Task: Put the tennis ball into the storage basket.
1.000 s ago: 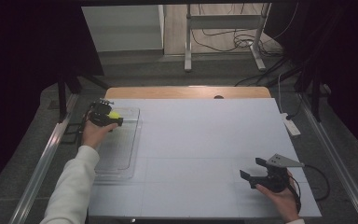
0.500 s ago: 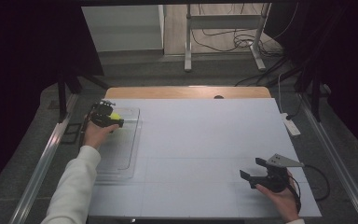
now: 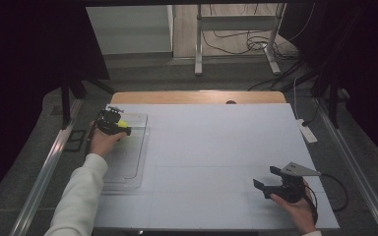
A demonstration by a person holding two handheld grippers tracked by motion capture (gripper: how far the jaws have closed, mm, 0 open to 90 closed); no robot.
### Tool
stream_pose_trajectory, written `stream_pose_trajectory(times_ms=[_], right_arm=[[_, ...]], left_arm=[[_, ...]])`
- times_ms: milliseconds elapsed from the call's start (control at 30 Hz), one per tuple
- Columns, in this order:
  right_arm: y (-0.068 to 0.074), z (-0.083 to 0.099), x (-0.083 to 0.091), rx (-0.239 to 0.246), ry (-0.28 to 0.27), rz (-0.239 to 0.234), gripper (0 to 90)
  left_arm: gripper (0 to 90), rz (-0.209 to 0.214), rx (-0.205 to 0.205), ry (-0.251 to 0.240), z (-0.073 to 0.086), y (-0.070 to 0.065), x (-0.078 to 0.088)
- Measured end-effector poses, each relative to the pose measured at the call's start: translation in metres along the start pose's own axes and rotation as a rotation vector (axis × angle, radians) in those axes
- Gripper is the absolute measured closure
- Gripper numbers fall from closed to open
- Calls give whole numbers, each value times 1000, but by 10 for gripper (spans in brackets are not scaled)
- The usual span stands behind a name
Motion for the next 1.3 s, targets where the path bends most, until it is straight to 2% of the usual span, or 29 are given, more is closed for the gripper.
stream_pose_trajectory(times_ms=[433,567,700,867,967,1300], right_arm=[[0,0,0,-2,2,0,122],[0,0,0,-1,2,0,122],[0,0,0,-1,1,0,122],[0,0,0,-1,1,0,122],[0,0,0,-1,1,0,122],[0,0,0,-2,2,0,122]], left_arm=[[249,-23,-4,14,1,0,-4],[240,-23,2,5,0,1,-3],[221,-6,8,-10,-1,0,-1],[152,18,7,-40,-2,-1,5],[107,14,4,-44,-2,-2,7],[72,53,23,-103,-4,0,20]])
Point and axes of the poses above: each handheld gripper's, and its own axes: x roughly backward along the jaws, z roughly out of its underside, y roughly to its left, the point moved 3 cm from there along -x, roughly forward along the jaws, and after that the axes turned 14 degrees about x, right-handed, at the moved point
